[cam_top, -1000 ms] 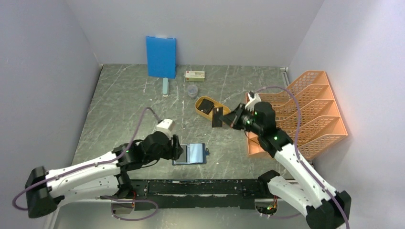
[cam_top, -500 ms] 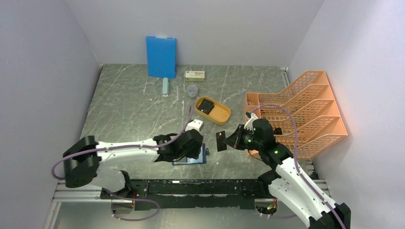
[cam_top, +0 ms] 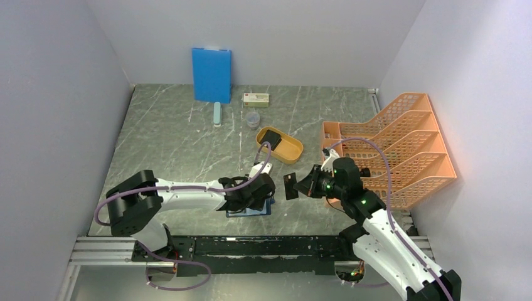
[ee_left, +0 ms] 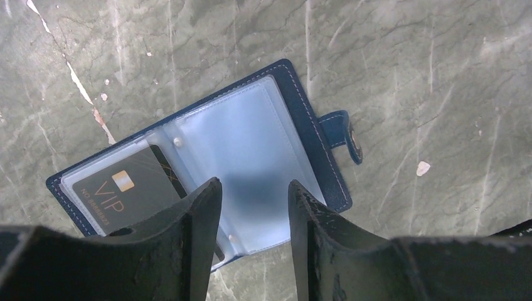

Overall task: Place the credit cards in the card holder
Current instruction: Turn over the card slot in the card holder.

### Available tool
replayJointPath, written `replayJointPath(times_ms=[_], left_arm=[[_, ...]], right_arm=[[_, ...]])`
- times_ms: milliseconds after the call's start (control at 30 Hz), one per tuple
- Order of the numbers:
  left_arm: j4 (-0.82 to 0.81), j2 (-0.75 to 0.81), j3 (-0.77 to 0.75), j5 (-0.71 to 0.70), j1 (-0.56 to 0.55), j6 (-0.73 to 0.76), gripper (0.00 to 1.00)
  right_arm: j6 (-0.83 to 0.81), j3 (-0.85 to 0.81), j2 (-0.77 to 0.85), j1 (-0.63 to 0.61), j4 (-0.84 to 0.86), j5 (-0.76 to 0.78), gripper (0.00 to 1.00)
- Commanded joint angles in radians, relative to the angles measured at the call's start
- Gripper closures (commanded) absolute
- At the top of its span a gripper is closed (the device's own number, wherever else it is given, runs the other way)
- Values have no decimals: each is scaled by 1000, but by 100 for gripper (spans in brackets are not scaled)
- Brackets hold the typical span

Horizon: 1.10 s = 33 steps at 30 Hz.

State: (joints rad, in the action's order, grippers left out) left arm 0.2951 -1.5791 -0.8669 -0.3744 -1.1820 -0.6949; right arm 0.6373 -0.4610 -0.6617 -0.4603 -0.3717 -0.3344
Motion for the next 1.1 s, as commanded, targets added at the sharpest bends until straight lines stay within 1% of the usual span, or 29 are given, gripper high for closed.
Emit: replayJointPath(times_ms=[0,200,300,633,800,867,1067], left_arm=[[-21,-23,-27,-36,-5,-14,51],[-27,-62,-29,-41,-5,-14,50],[-25,-79,-24,-46,-4,-18,52],[-11,-98,25,-71,-4,-50,66],[-8,-91,46,-76,-4,-63,77],[-8,-79,55,-78,-4,-70,80],[0,-40,68,-73,-4,-86,86]], right_arm=[[-16,9,16,-5,4,-18,100],[-14,5,28,-5,-2,-21,100],[-10,3,27,-5,-2,-26,100],[-3,-1,14,-7,7,-33,100],[-2,1,6,-7,12,-40,100],[0,1,3,-8,16,-46,100],[14,-1,-11,-24,37,-68,100]])
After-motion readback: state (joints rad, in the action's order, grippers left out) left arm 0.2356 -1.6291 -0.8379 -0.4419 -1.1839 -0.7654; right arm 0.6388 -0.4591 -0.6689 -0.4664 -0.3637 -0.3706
